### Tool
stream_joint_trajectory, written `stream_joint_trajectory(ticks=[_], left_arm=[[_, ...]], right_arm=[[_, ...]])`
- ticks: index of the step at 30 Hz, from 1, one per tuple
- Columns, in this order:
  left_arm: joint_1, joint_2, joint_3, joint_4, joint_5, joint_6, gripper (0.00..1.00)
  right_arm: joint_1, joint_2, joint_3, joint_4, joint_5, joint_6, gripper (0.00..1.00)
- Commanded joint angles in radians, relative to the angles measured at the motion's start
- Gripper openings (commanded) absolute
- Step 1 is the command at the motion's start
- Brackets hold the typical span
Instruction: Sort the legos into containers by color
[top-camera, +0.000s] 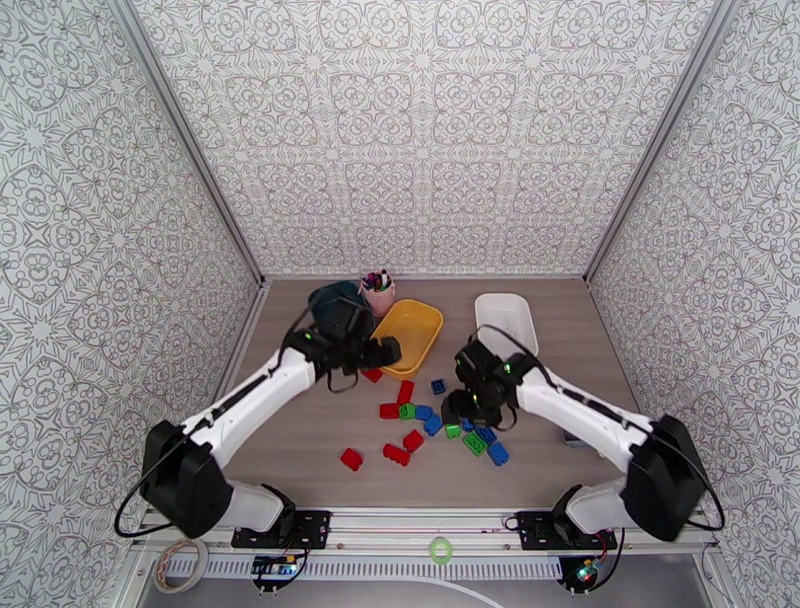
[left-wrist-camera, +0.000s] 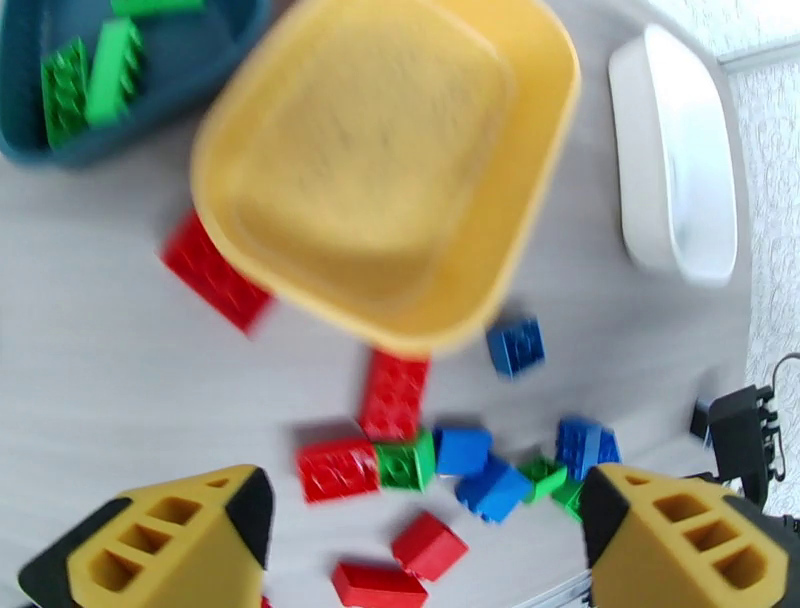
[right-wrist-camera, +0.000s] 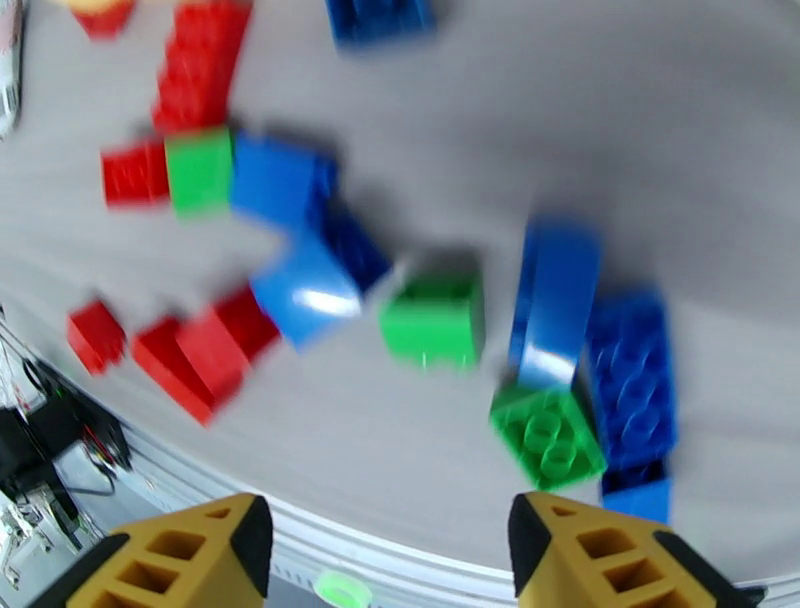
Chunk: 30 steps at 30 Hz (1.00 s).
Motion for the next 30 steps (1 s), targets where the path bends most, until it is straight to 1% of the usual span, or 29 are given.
stream_joint_trajectory(ticks=[1,3,5,10,14,20,26,30], left_arm=[[-0.078,-0.044,-0.055,0.049,-0.118,-0.117,0.99],[-0.117,-0.056,-0.082,0.060,-0.135,-0.150,0.99],[-0.140,-0.058,-0.096,0.064,-0.143,-0.169,0.99],[-0.171,-0.060,-0.095,0.052,-0.159,-0.182,0.99],[-0.182,-0.062,-0.099,0.044,-0.171,-0.199,0.99],[-0.177,-0.055,-0.092,0.037,-0.177,-0.205,0.99],[-0.140,-0.051,-0.087,0.049,-0.153,-0.196,0.99],[-0.122,-0.050,-0.088,0.053,-0.143,-0.189,0.99]], right_arm=[[0.053,-0.079,-0.099,0.004,0.020,0.098,0.70],[0.065,-0.128,-0.153,0.000,0.031,0.124,0.73],[0.070,-0.167,-0.207,0.024,0.008,0.150,0.74],[0.097,-0.193,-0.279,0.049,0.012,0.180,0.76],[0.103,-0.171,-0.293,0.082,0.016,0.184,0.76],[0.102,-0.099,-0.259,0.114,0.054,0.183,0.79],[0.102,0.015,-0.202,0.050,0.139,0.182,0.81],[0.097,0.058,-0.166,0.028,0.183,0.172,0.82]])
